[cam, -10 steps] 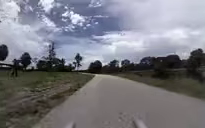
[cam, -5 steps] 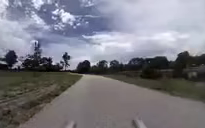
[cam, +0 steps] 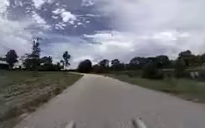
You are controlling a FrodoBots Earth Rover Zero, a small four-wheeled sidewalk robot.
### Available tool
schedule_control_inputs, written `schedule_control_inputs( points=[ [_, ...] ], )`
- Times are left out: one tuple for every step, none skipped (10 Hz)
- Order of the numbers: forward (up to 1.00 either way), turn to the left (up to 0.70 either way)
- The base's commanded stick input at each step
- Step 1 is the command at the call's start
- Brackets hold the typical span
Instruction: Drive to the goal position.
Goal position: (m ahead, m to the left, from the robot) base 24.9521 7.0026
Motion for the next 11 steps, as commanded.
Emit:
schedule_control_inputs(
  points=[
    [0.85,-0.17],
    [0.85,0.00],
    [0.85,0.00],
    [0.85,0.00],
    [0.85,0.00],
    [0.85,0.00],
    [0.85,0.33],
    [0.85,0.34],
    [0.85,0.05],
    [0.85,0.00],
    [0.85,0.00]
  ],
)
